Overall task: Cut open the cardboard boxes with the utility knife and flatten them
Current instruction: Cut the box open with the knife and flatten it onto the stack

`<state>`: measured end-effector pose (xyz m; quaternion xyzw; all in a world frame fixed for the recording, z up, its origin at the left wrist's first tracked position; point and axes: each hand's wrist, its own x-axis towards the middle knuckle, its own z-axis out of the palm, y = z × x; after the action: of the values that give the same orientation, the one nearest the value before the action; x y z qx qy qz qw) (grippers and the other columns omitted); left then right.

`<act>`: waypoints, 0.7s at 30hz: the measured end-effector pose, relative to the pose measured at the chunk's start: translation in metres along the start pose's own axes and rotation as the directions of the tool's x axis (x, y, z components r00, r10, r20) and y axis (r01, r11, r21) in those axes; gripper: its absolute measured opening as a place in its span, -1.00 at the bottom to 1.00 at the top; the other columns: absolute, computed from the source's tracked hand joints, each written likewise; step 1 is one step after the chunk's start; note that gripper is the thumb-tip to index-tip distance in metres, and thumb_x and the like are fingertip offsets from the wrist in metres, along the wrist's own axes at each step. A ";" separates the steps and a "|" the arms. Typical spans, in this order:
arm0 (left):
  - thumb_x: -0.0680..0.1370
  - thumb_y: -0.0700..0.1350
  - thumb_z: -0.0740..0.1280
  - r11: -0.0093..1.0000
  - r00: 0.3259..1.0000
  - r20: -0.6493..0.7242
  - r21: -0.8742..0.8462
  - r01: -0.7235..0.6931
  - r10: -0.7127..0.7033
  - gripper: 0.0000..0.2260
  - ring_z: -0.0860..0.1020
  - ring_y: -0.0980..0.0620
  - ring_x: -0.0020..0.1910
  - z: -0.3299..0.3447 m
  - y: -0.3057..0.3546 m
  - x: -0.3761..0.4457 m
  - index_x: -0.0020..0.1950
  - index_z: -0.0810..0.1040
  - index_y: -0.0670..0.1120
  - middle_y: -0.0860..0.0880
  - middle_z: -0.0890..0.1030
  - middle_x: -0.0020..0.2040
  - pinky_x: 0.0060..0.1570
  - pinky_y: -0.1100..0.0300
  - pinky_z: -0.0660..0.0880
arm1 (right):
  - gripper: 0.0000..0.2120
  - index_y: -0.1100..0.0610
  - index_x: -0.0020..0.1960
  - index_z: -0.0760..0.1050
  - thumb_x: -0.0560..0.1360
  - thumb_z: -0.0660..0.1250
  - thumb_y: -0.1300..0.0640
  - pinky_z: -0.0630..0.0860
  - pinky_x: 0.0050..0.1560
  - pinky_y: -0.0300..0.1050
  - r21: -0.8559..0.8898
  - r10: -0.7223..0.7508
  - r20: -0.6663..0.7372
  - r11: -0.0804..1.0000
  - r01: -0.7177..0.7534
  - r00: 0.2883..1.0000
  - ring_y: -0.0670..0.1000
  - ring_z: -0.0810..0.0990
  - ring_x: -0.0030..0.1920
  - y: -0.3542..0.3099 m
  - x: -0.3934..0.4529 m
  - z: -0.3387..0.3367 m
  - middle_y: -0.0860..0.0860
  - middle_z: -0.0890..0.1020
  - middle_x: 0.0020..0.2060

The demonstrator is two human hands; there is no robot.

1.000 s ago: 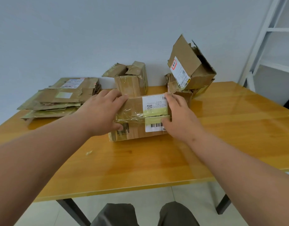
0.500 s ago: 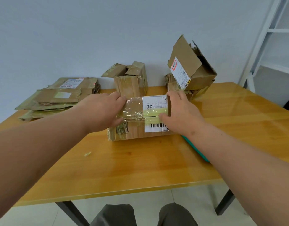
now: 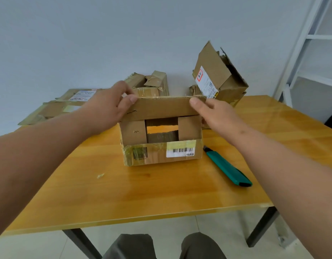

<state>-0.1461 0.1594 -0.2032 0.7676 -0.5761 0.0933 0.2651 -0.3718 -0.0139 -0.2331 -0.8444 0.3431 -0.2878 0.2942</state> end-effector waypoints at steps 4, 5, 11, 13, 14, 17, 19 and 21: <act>0.59 0.20 0.19 0.962 0.965 -0.124 -0.176 0.208 -0.232 -0.77 0.50 0.07 -0.22 0.006 -0.001 0.003 0.09 0.31 0.08 0.12 0.49 -0.13 -0.37 0.15 0.37 | -0.61 0.11 -0.07 0.47 0.61 0.14 -0.21 0.51 -0.09 0.07 0.059 0.061 -0.131 0.997 -0.054 0.989 0.06 0.54 -0.14 0.001 -0.005 0.010 0.04 0.57 -0.17; 0.60 0.17 0.20 0.961 0.954 -0.169 -0.167 0.221 -0.249 -0.76 0.50 0.04 -0.23 0.009 0.001 0.004 0.09 0.28 0.05 0.08 0.48 -0.14 -0.38 0.14 0.35 | -0.66 0.07 -0.08 0.46 0.61 0.15 -0.18 0.52 -0.08 0.07 0.048 0.067 -0.155 0.997 -0.061 0.986 0.04 0.54 -0.13 0.000 -0.005 0.015 0.01 0.56 -0.16; 0.65 0.00 0.12 0.988 0.959 -0.239 -0.007 0.156 -0.154 -0.92 0.42 0.02 -0.24 0.018 0.016 0.012 0.02 0.34 0.03 -0.04 0.46 -0.07 -0.37 0.16 0.27 | -0.23 0.11 0.37 0.29 0.36 0.43 -0.32 0.52 0.15 0.09 -0.055 0.109 -0.250 0.990 -0.127 0.962 0.08 0.44 0.19 -0.005 -0.008 0.048 0.05 0.38 0.23; 0.65 0.01 0.13 0.988 0.961 -0.238 0.034 0.153 -0.141 -0.90 0.47 -0.09 -0.15 0.020 0.020 0.010 0.05 0.36 0.01 -0.05 0.42 0.04 -0.28 0.12 0.34 | -0.14 0.11 0.34 0.25 0.28 0.48 -0.36 0.51 0.14 0.09 -0.123 0.114 -0.339 0.979 -0.164 0.934 0.09 0.42 0.18 -0.007 -0.011 0.059 0.05 0.36 0.21; 0.63 0.06 0.15 0.983 0.965 -0.221 0.087 0.161 -0.139 -0.85 0.49 -0.13 -0.07 0.021 0.022 0.008 0.09 0.36 0.00 -0.06 0.41 0.11 -0.23 0.07 0.39 | -0.13 0.11 0.31 0.23 0.25 0.49 -0.36 0.50 0.12 0.07 -0.164 0.105 -0.374 0.970 -0.178 0.921 0.08 0.41 0.15 -0.008 -0.012 0.064 0.05 0.36 0.18; 0.49 0.27 0.27 0.929 0.980 -0.148 0.326 0.177 -0.134 -0.47 0.42 -0.16 0.16 0.034 0.024 -0.003 0.28 0.28 -0.05 -0.09 0.36 0.25 -0.03 -0.06 0.49 | -0.18 0.08 0.25 0.16 0.26 0.53 -0.28 0.44 0.04 0.01 -0.271 0.075 -0.422 0.941 -0.205 0.903 0.09 0.40 0.11 -0.013 -0.013 0.076 0.05 0.33 0.16; 0.39 0.35 0.34 0.905 0.978 -0.153 0.378 0.193 -0.145 -0.29 0.39 -0.17 0.21 0.043 0.025 -0.008 0.30 0.24 -0.09 -0.11 0.34 0.27 0.07 -0.06 0.48 | -0.24 0.09 0.25 0.18 0.29 0.54 -0.17 0.43 0.00 -0.01 -0.265 0.076 -0.426 0.942 -0.205 0.902 0.11 0.40 0.09 -0.014 -0.012 0.077 0.07 0.33 0.15; 0.32 0.38 0.39 0.901 0.972 -0.170 0.377 0.214 -0.160 -0.20 0.38 -0.17 0.21 0.050 0.025 -0.007 0.31 0.21 -0.09 -0.11 0.31 0.28 0.10 -0.05 0.47 | -0.28 0.11 0.27 0.21 0.30 0.52 -0.11 0.39 -0.04 -0.08 -0.238 0.070 -0.400 0.955 -0.177 0.914 0.08 0.35 0.03 -0.013 -0.011 0.074 0.07 0.32 0.14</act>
<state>-0.1795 0.1348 -0.2412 0.8487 -0.4500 0.2327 0.1520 -0.3220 0.0237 -0.2762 -0.7792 0.4835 -0.3801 0.1209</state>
